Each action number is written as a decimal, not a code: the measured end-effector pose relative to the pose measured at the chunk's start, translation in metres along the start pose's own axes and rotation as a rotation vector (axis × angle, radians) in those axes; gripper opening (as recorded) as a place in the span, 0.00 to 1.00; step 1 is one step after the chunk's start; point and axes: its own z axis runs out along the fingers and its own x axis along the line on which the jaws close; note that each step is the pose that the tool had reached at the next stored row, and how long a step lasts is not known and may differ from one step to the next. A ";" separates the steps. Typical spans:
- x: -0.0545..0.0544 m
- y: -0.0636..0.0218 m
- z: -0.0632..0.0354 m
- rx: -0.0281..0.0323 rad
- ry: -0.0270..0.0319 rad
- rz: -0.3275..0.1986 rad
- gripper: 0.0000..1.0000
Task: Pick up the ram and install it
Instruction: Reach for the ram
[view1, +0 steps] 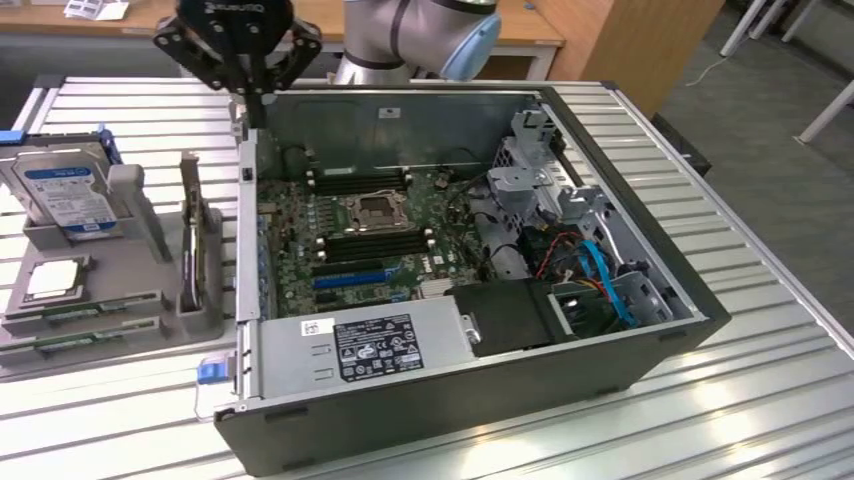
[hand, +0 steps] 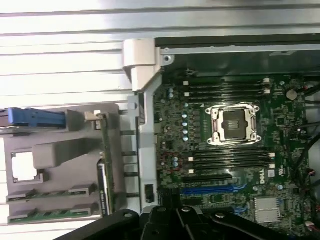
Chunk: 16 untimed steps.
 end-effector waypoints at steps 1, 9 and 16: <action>0.004 -0.0003 -0.0001 0.0001 0.0000 0.000 0.11; 0.041 -0.0030 -0.0010 -0.0001 -0.0001 0.000 0.11; 0.072 -0.0054 -0.0019 -0.0001 -0.0001 0.000 0.11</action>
